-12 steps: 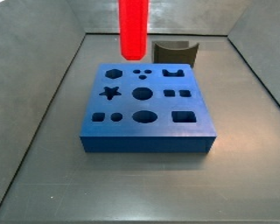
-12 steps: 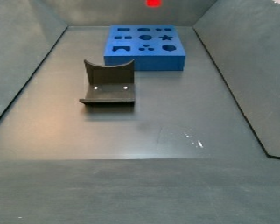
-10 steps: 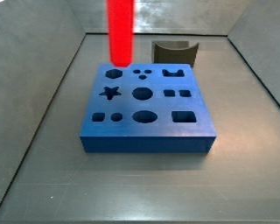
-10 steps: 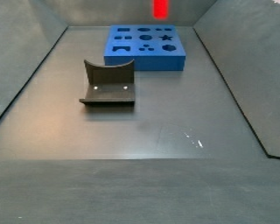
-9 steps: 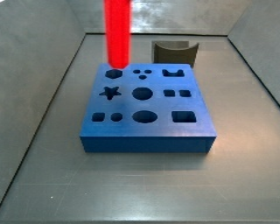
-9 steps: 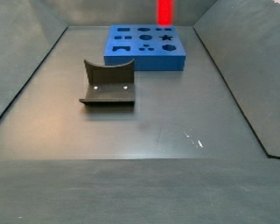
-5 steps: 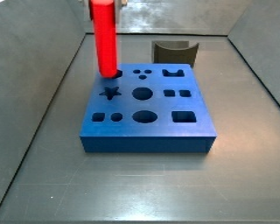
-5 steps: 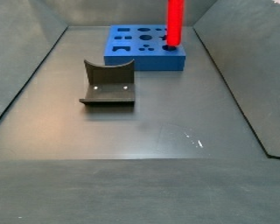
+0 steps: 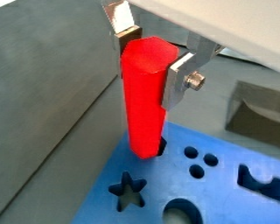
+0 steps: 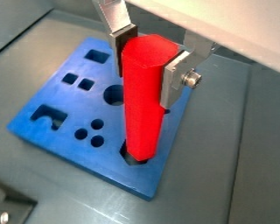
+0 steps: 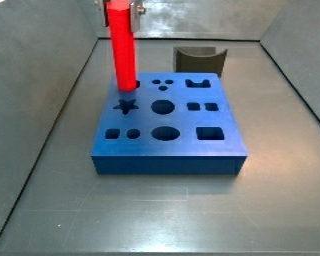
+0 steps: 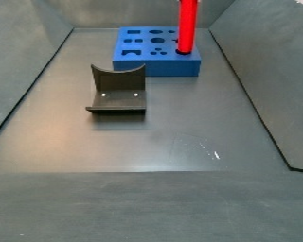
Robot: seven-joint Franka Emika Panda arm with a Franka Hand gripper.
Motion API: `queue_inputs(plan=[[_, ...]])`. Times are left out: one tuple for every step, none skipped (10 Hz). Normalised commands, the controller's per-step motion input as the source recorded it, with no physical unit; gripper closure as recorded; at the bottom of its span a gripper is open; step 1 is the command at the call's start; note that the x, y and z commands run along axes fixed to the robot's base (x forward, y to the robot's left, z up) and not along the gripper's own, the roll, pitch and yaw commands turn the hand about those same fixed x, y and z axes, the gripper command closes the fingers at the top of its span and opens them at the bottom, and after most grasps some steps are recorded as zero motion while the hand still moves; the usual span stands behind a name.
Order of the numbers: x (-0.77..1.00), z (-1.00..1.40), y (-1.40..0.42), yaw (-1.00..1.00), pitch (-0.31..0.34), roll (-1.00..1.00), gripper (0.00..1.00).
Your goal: Insert the hexagon object.
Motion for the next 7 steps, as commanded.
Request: queue_inputs(plan=[[0.00,-0.41,0.30,-0.54,-0.036,-0.18,1.00],[0.05,-0.34,0.32,-0.24,0.000,-0.18,1.00],[0.14,-0.39,0.30,-0.34,0.000,-0.15,1.00],[0.11,-0.38,0.26,-0.36,0.000,-0.16,1.00],[0.07,-0.41,0.17,-0.39,0.000,-0.19,1.00],[0.02,-0.47,0.10,-0.36,-0.039,-0.26,1.00],[0.01,-0.42,0.02,-0.35,-0.066,-0.33,1.00]])
